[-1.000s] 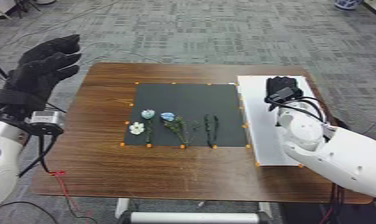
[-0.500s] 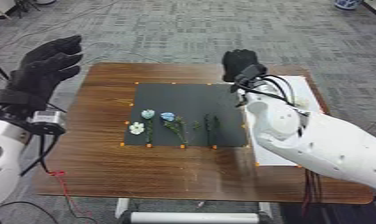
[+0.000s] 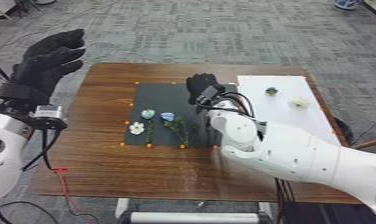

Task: Arrange flowers

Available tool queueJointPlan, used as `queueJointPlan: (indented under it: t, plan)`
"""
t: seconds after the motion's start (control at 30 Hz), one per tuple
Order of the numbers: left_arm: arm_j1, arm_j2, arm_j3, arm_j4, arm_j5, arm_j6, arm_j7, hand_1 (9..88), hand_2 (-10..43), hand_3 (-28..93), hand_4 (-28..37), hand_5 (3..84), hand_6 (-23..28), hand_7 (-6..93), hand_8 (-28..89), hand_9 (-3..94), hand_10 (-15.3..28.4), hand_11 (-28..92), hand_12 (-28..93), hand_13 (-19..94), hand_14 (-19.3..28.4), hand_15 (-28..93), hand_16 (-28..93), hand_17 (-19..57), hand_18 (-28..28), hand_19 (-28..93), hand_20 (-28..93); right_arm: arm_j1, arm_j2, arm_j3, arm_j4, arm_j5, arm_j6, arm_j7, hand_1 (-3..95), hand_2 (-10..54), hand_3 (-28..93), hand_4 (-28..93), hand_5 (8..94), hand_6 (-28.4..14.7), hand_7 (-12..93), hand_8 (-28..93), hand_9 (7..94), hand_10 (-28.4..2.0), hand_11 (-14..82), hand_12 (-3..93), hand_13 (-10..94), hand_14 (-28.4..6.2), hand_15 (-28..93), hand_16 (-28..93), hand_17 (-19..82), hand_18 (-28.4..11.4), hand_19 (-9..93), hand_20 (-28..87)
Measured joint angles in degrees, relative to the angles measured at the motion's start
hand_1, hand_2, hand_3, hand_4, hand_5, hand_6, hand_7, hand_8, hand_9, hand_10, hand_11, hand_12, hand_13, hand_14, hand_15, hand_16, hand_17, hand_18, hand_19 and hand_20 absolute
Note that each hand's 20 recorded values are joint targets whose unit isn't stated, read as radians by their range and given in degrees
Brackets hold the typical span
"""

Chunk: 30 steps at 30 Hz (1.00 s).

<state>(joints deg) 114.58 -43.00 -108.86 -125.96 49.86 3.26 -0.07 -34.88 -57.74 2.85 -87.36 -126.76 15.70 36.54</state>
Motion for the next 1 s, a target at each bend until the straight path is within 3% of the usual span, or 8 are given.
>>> queueJointPlan:
  t: [0.57,1.0]
  plan:
    - [-0.7,0.03,0.54,0.33,0.0,-0.34,-0.1,26.0,-2.0,72,-26.5,25.5,2.4,20.1,-10,17.7,10.1,21,18,6,12.8,39,-5,-11.1,17.2,39,7,-2.6,-2.5,1.3,2.2,0.0,-1.8,-4.6,45.8,-9.5,87,-21,78.3,2.4,41,-2,88.3,-3.3,18.4,50.0,78,-3.2,85,31,48,-20.9,93,65]
    - [-1.1,0.01,0.7,0.49,0.0,-0.63,-0.11,26.1,-1.9,72,-26.3,25.4,2.3,20.0,-10,17.7,10.1,21,18,6,12.8,39,-5,-11.1,17.2,39,7,-1.5,-3.6,-3.2,1.9,0.0,-1.6,-1.7,43.8,-9.5,87,-23,73.1,2.8,40,-2,84.8,-3.0,15.6,48.2,77,-3.5,85,31,46,-20.9,93,64]
